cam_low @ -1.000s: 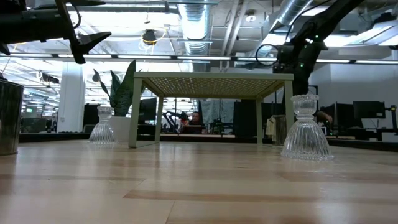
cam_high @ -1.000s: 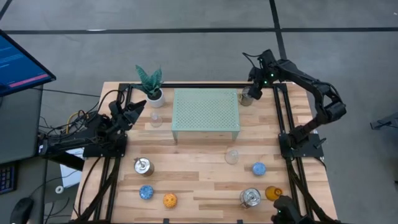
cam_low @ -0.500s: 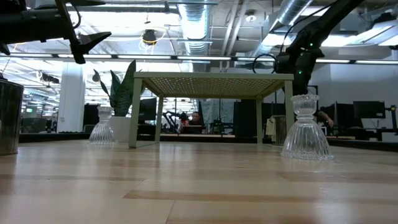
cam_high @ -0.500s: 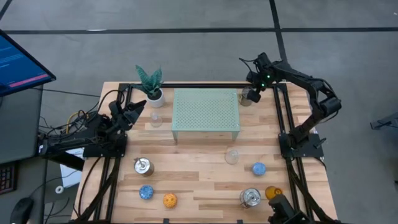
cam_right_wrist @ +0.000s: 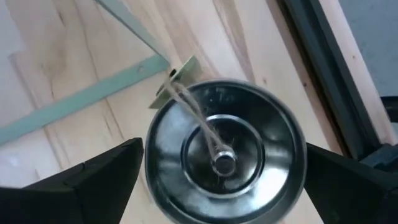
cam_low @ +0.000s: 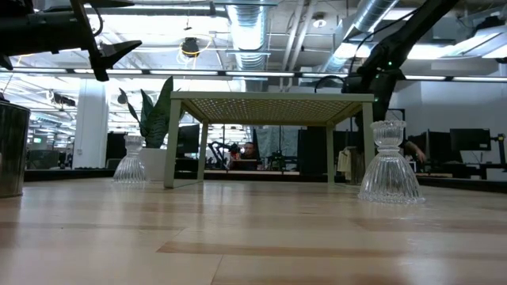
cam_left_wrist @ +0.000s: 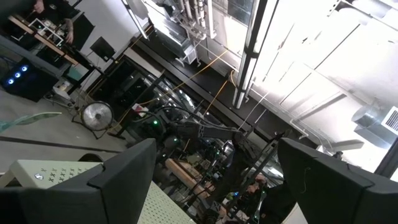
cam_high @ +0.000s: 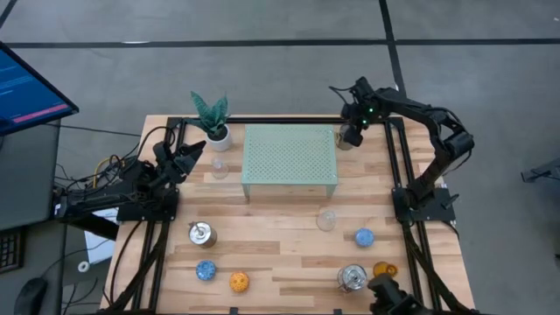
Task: Pick & Place candle stick holders
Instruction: Put the top silver scented candle on the shelf
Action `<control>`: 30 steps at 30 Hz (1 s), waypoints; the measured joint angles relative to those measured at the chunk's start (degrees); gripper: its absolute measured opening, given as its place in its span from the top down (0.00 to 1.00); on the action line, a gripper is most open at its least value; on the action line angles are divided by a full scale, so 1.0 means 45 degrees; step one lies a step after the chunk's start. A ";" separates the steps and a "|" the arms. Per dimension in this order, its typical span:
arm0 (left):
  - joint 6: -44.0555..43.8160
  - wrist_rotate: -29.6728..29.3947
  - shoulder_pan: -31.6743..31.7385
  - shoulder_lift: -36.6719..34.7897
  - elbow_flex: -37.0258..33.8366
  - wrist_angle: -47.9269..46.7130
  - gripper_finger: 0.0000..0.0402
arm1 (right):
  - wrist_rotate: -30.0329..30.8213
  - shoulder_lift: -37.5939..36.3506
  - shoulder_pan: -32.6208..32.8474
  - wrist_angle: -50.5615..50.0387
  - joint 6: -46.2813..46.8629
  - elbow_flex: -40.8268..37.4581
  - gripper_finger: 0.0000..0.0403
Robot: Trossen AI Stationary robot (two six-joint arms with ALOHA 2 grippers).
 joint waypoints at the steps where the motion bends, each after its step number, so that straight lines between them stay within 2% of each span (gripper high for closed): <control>1: 0.0000 0.0000 0.0000 0.0000 0.0000 0.0000 0.16 | 0.0076 0.0064 0.0000 0.0073 0.0006 0.0000 0.01; 7: 0.0000 -0.0001 -0.0002 0.0000 0.0000 0.0044 0.16 | 0.0306 0.0124 0.0078 0.0278 0.0010 0.0000 0.04; 13: 0.0000 0.0000 -0.0005 0.0000 0.0000 0.0044 0.16 | 0.0489 0.0115 0.0073 0.0279 0.0015 0.0000 0.17; 20: 0.0000 0.0000 -0.0002 0.0000 0.0000 0.0044 0.16 | 0.0593 -0.0014 0.0049 0.0262 0.0313 0.0000 0.18; 24: 0.0000 0.0000 0.0000 0.0000 0.0000 0.0049 0.16 | 0.1212 -0.0529 -0.0080 0.0419 0.0398 -0.0005 0.18; 30: 0.0000 0.0000 -0.0001 0.0000 0.0000 0.0049 0.16 | 0.1359 -0.1346 -0.0430 0.0440 0.1176 -0.0003 0.18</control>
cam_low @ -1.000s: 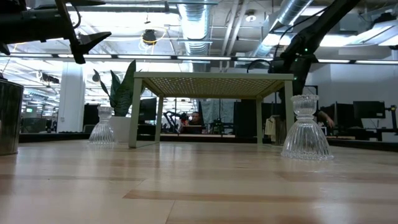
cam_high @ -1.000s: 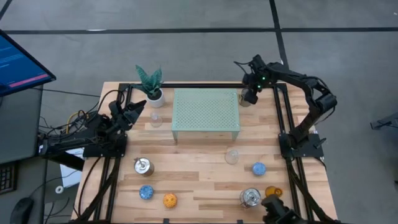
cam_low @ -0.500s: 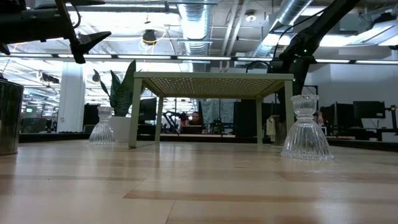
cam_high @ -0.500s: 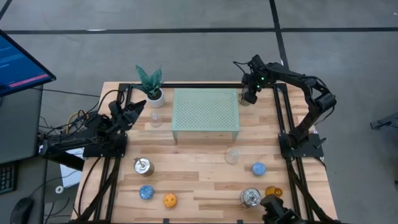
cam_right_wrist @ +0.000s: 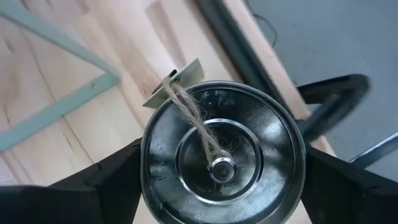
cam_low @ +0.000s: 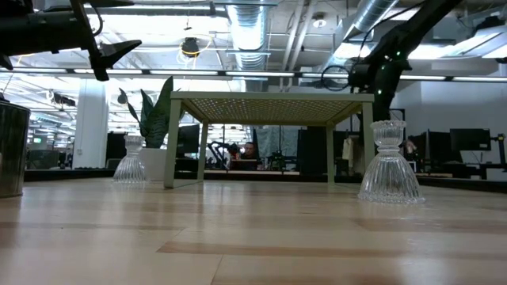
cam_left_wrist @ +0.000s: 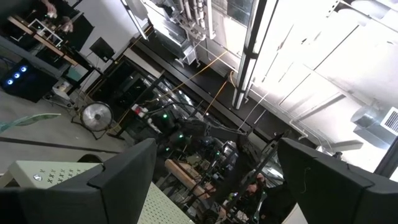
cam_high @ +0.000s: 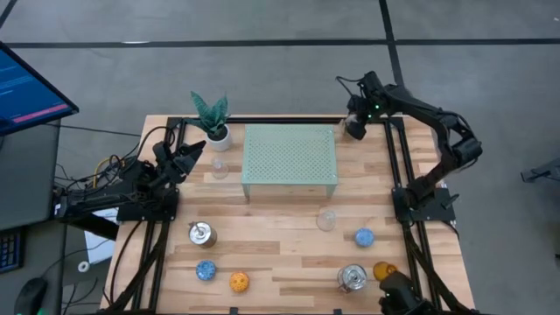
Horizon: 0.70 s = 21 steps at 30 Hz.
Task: Pick & Place candle stick holders
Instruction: Put the top silver scented candle on the shelf
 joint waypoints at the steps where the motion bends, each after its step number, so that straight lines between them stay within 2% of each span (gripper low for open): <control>1: 0.0000 0.0000 -0.0001 0.0000 0.0000 0.0000 0.16 | 0.0078 -0.0158 -0.0049 -0.0044 0.0133 0.0043 0.18; 5: 0.0000 0.0000 0.0001 0.0000 0.0000 0.0000 0.16 | 0.0216 -0.0769 0.0073 -0.0294 0.0507 0.0669 0.18; 10: 0.0000 0.0000 0.0001 0.0000 0.0000 0.0000 0.16 | 0.0219 -0.1336 0.0752 -0.0897 0.0791 0.2290 0.18; 17: 0.0000 0.0000 0.0001 0.0000 0.0000 0.0000 0.16 | 0.0191 -0.1304 0.2346 -0.2572 0.0780 0.4958 0.18; 21: 0.0000 0.0000 -0.0001 0.0000 0.0000 0.0000 0.16 | 0.0130 -0.1309 0.3377 -0.3029 0.0704 0.5659 0.18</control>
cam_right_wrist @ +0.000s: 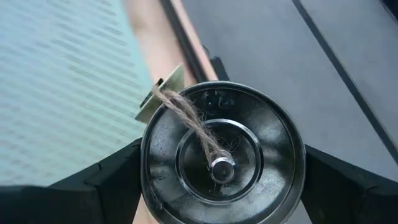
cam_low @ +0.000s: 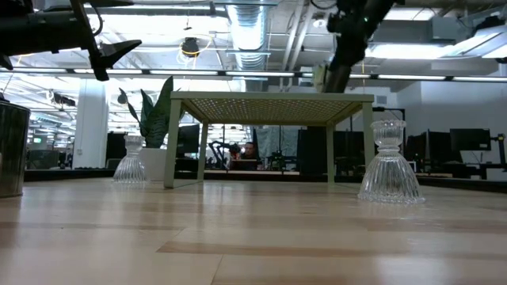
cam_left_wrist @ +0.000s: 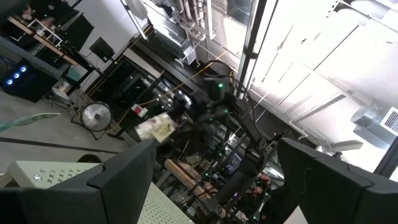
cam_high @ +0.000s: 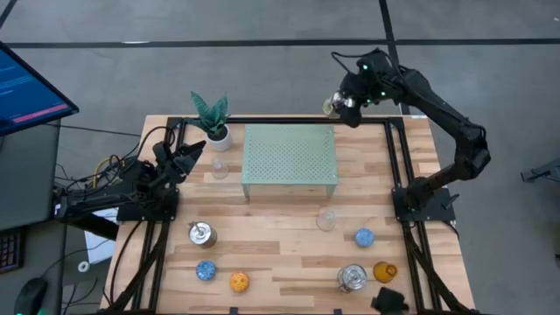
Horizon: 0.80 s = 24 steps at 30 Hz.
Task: Pick & Place candle stick holders
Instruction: Put the top silver scented candle on the shelf
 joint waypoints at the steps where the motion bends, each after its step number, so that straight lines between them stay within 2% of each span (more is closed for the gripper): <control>1: 0.0000 0.0000 0.0002 0.0000 0.0000 0.0009 0.16 | 0.0000 0.0004 0.0284 -0.0005 0.0047 0.0061 0.18; 6: 0.0000 0.0000 0.0002 0.0000 0.0000 0.0068 0.16 | -0.0017 0.0073 0.1695 0.0371 0.0194 0.0180 0.18; 13: 0.0000 0.0005 -0.0002 0.0000 0.0000 0.0092 0.16 | -0.0057 0.1113 0.3460 0.1191 0.0518 0.0196 0.18; 24: 0.0000 -0.0007 0.0000 0.0000 0.0000 0.0092 0.16 | -0.0005 0.2574 0.4223 0.1356 0.0519 0.0666 0.15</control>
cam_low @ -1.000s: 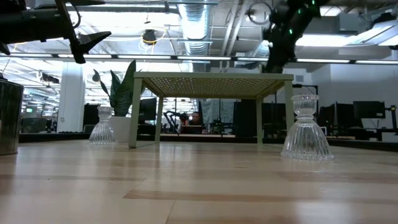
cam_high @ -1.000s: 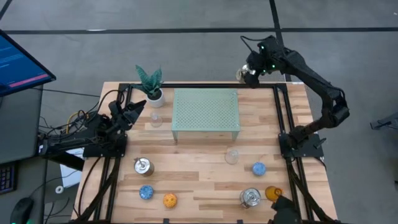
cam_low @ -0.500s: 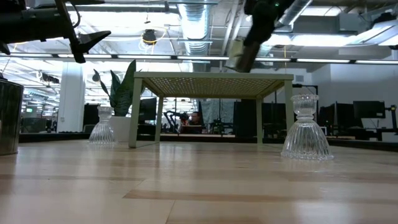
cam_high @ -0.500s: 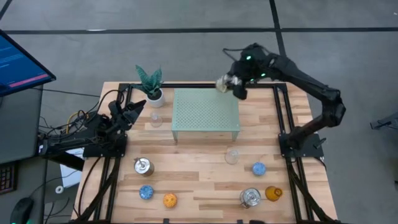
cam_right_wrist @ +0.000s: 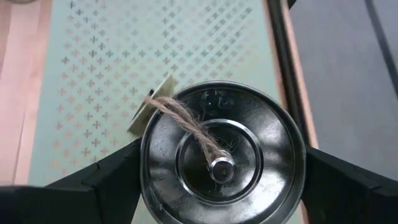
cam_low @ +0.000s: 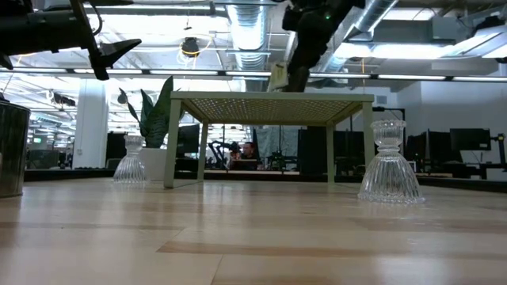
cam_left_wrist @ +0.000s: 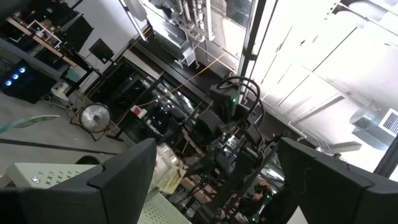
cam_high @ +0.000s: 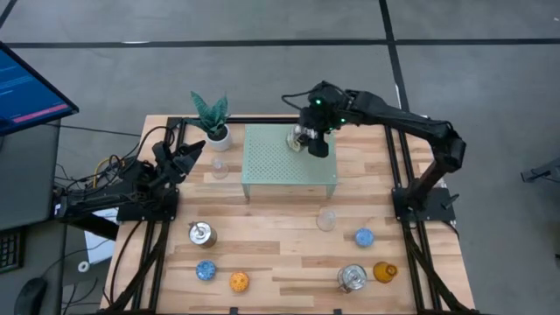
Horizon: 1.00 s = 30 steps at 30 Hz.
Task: Pick & Place candle stick holders
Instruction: Put the top silver scented candle on the shelf
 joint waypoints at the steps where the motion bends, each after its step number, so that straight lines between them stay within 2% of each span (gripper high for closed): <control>1: 0.0000 0.0007 0.0002 0.0000 0.0000 0.0000 0.16 | 0.0010 0.0087 -0.0004 0.0057 0.0001 0.0158 0.15; 6: 0.0000 0.0021 -0.0003 0.0000 0.0000 0.0000 0.16 | 0.0019 0.0671 -0.0014 -0.0091 -0.0004 0.1033 0.15; 13: 0.0000 0.0006 -0.0001 0.0005 -0.0001 0.0002 0.16 | -0.0019 0.1543 0.0153 -0.0357 0.0164 0.2052 0.02; 20: 0.0000 0.0007 0.0001 0.0000 0.0000 0.0000 0.16 | -0.0016 0.2040 0.0251 -0.0827 0.0137 0.3016 0.06; 27: 0.0000 0.0007 0.0002 0.0000 0.0000 0.0000 0.16 | -0.0088 0.0669 0.0004 -0.1366 0.0190 0.4157 0.06; 29: 0.0000 0.0007 -0.0003 0.0000 -0.0003 -0.0001 0.16 | -0.0844 0.0133 -0.0193 -0.1585 0.0183 0.3811 0.06; 30: 0.0000 0.0007 -0.0002 0.0000 0.0000 -0.0004 0.16 | -0.1723 -0.0168 -0.0366 -0.1471 0.0144 0.3396 0.07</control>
